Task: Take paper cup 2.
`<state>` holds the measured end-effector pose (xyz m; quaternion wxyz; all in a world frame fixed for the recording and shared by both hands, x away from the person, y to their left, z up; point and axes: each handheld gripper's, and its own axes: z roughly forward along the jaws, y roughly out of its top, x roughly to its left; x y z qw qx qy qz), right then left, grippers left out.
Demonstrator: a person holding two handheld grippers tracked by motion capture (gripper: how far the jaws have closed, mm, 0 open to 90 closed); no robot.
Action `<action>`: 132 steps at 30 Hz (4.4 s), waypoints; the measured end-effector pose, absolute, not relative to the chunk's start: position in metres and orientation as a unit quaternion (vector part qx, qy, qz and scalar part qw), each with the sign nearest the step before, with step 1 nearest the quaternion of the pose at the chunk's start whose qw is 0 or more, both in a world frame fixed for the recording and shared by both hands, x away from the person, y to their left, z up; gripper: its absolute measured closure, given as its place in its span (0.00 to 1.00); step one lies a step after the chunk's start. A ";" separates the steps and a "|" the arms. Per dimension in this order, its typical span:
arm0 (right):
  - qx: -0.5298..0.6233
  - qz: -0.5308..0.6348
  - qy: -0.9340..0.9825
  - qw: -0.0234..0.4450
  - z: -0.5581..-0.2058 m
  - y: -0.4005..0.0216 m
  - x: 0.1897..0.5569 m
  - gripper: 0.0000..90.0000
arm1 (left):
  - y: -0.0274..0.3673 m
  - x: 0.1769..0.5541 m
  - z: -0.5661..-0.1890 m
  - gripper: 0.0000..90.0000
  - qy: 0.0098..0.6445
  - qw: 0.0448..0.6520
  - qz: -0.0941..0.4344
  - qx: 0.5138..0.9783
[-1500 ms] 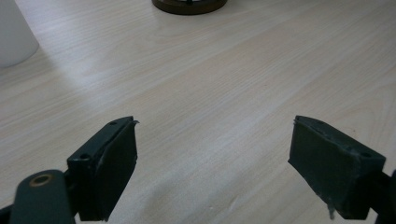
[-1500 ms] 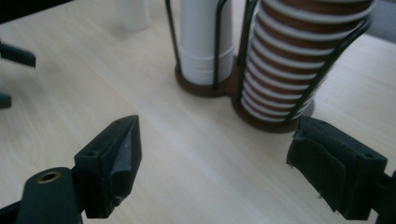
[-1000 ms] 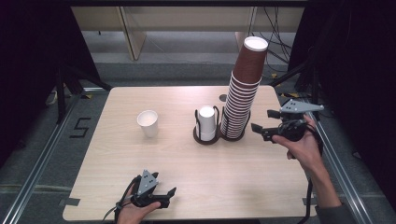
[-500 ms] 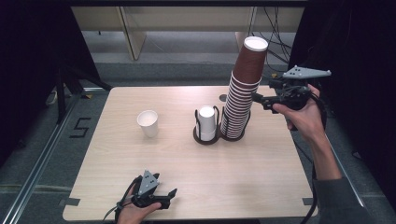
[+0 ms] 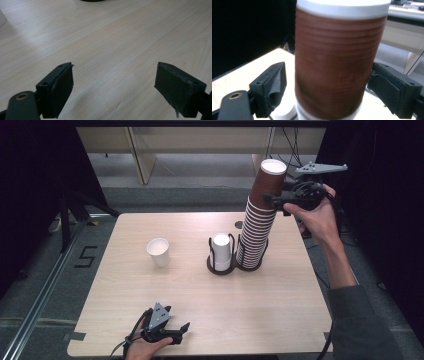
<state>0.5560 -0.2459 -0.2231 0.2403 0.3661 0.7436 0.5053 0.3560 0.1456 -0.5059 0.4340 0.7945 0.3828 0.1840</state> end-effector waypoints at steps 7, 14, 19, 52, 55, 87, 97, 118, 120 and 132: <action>0.373 0.505 0.738 0.249 -0.219 -0.235 0.569 0.14 | 0.144 0.355 -0.506 0.16 0.379 0.437 0.184 0.795; 0.378 0.507 0.734 0.246 -0.221 -0.229 0.580 0.17 | 0.144 0.355 -0.505 0.16 0.375 0.433 0.185 0.798; 0.375 0.514 0.731 0.248 -0.218 -0.231 0.580 0.19 | 0.143 0.355 -0.505 0.16 0.377 0.437 0.183 0.796; 0.385 0.565 0.669 0.291 -0.144 -0.264 0.545 0.20 | 0.141 0.354 -0.508 0.16 0.362 0.418 0.174 0.815; 0.390 0.565 0.664 0.296 -0.143 -0.277 0.539 0.20 | 0.141 0.354 -0.508 0.16 0.362 0.417 0.174 0.816; 0.405 0.526 0.696 0.274 -0.271 -0.301 0.458 0.20 | 0.140 0.355 -0.507 0.16 0.371 0.435 0.185 0.799; 0.371 0.525 0.728 0.239 -0.334 -0.262 0.443 0.20 | 0.140 0.356 -0.508 0.16 0.362 0.446 0.190 0.797; 0.320 0.520 0.778 0.148 -0.407 -0.192 0.439 0.20 | 0.142 0.357 -0.506 0.16 0.356 0.450 0.197 0.795; 0.316 0.519 0.783 0.133 -0.412 -0.186 0.438 0.20 | 0.142 0.357 -0.506 0.16 0.356 0.451 0.197 0.794; 0.289 0.519 0.799 0.091 -0.430 -0.160 0.428 0.20 | 0.140 0.357 -0.503 0.16 0.353 0.462 0.198 0.789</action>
